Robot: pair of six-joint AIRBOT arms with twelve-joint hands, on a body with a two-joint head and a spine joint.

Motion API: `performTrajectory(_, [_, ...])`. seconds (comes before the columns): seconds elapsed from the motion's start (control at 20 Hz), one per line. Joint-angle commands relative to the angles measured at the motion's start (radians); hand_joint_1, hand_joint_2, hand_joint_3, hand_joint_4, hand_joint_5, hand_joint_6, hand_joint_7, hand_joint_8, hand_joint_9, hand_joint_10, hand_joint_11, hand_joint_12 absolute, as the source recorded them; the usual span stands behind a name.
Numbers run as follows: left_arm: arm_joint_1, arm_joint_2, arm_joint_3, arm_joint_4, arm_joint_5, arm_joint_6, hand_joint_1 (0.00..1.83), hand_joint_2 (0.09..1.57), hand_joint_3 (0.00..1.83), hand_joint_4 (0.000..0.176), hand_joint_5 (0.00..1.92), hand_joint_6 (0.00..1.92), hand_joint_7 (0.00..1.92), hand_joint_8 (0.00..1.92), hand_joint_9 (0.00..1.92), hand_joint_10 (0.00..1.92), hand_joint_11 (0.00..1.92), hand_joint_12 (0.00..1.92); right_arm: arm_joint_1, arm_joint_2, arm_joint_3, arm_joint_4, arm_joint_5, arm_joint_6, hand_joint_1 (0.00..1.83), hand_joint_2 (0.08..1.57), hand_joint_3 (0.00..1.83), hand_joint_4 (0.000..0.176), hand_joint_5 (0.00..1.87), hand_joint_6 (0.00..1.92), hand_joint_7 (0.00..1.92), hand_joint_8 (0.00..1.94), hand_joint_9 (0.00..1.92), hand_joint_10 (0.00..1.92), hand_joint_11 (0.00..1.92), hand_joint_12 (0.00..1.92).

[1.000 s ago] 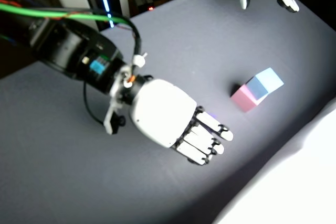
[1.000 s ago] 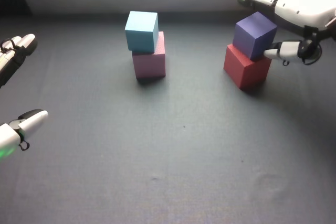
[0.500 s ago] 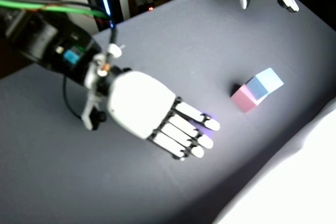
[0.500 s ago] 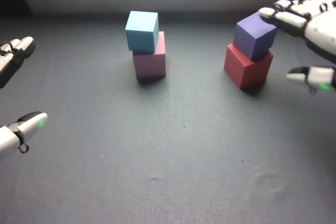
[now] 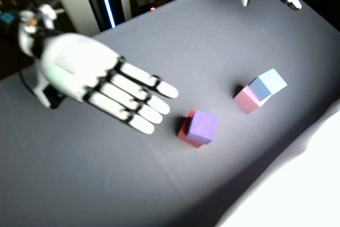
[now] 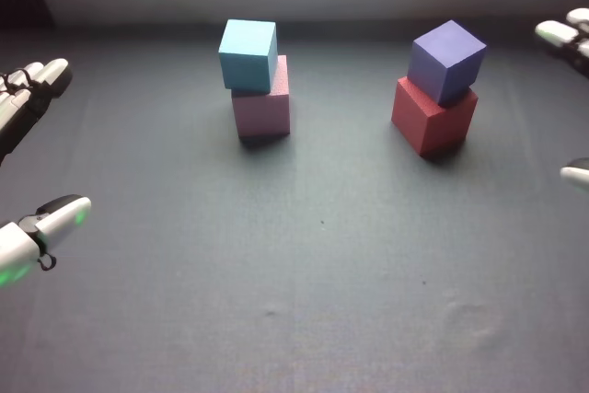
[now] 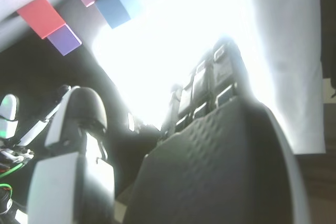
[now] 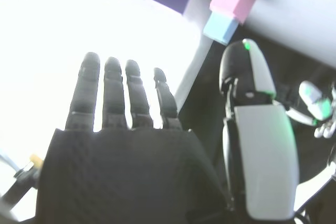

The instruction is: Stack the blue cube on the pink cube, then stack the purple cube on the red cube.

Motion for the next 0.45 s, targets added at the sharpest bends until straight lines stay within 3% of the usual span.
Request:
performTrajectory(0.0, [-0.013,0.009,-0.001,0.008,-0.135,-0.004,0.7,1.33,0.01,0.101,0.0,0.0,0.0,0.0,0.0,0.0,0.0,0.0,-0.012,0.013,-0.005,-0.002,0.222,0.021,0.35,1.29,0.04,0.088,0.0,0.0,0.0,0.0,0.0,0.0,0.0,0.0])
performTrajectory(0.1, [-0.025,0.01,-0.001,0.024,-0.138,-0.004,0.56,1.35,0.02,0.087,0.0,0.0,0.0,0.0,0.0,0.0,0.0,0.0,-0.072,0.028,-0.029,0.005,0.309,0.04,0.27,1.3,0.03,0.039,0.0,0.0,0.0,0.0,0.0,0.0,0.0,0.0])
performTrajectory(0.2, [-0.043,0.014,0.0,0.044,-0.144,-0.003,0.5,1.34,0.01,0.088,0.0,0.0,0.0,0.0,0.0,0.0,0.0,0.0,-0.138,0.04,-0.054,0.01,0.413,0.049,0.3,1.3,0.02,0.031,0.0,0.0,0.0,0.0,0.0,0.0,0.0,0.0])
performTrajectory(0.25, [-0.053,0.017,0.001,0.056,-0.151,-0.002,0.46,1.34,0.01,0.036,0.0,0.0,0.0,0.0,0.0,0.0,0.0,0.0,-0.158,0.046,-0.065,0.01,0.455,0.05,0.29,1.31,0.02,0.018,0.0,0.0,0.0,0.0,0.0,0.0,0.0,0.0])
performTrajectory(0.35, [-0.072,0.027,0.0,0.079,-0.159,-0.002,0.44,1.35,0.01,0.035,0.0,0.0,0.0,0.0,0.0,0.0,0.0,0.0,-0.176,0.065,-0.083,0.009,0.513,0.05,0.31,1.34,0.03,0.018,0.0,0.0,0.0,0.0,0.0,0.0,0.0,0.0])
performTrajectory(0.4, [-0.079,0.031,0.0,0.087,-0.159,0.0,0.45,1.39,0.03,0.019,0.0,0.0,0.0,0.0,0.0,0.0,0.0,0.0,-0.179,0.073,-0.088,0.007,0.527,0.05,0.32,1.36,0.04,0.013,0.0,0.0,0.0,0.0,0.0,0.0,0.0,0.0])
